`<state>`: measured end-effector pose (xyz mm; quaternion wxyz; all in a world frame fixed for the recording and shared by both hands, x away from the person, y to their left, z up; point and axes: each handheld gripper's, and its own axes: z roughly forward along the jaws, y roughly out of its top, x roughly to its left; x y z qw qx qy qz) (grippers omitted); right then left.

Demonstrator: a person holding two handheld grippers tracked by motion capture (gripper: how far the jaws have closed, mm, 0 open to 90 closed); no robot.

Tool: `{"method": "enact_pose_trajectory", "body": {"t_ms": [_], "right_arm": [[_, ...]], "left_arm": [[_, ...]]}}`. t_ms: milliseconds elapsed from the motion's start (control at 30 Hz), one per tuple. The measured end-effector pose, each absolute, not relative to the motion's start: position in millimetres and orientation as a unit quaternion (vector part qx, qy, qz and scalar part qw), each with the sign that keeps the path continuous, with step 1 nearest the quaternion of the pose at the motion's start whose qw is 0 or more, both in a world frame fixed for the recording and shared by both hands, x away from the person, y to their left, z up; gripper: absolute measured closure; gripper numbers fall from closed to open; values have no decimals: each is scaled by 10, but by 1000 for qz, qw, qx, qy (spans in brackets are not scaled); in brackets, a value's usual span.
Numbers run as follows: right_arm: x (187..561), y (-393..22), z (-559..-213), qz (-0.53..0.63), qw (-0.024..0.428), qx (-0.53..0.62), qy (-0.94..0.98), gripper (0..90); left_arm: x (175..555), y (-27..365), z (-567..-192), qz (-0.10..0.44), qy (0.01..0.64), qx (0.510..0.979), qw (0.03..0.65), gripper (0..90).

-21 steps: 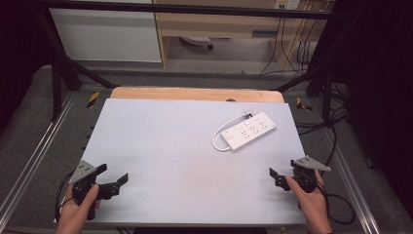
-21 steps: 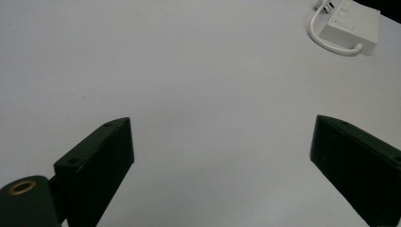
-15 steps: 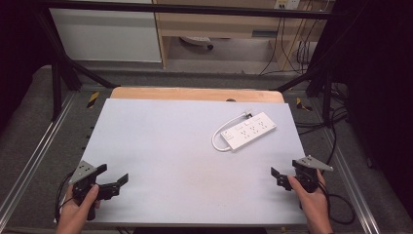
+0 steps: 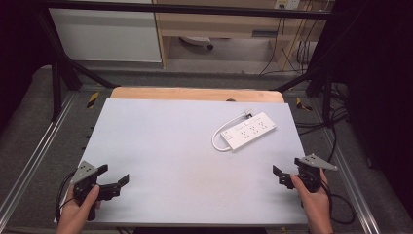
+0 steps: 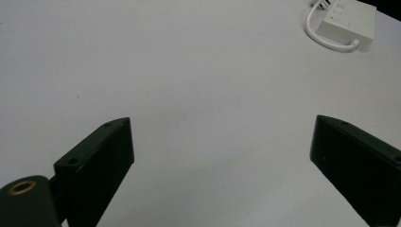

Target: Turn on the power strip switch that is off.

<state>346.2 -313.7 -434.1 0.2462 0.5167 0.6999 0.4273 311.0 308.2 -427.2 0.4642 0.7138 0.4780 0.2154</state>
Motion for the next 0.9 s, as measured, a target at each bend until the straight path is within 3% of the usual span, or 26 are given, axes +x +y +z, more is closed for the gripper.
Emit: {"method": "enact_pose_trajectory", "body": {"t_ms": [900], "right_arm": [[3475,-3119,-4243,451,261,495,696,44]], "left_arm": [[3109,3066,-4266,217,471,719,462,69]]}}
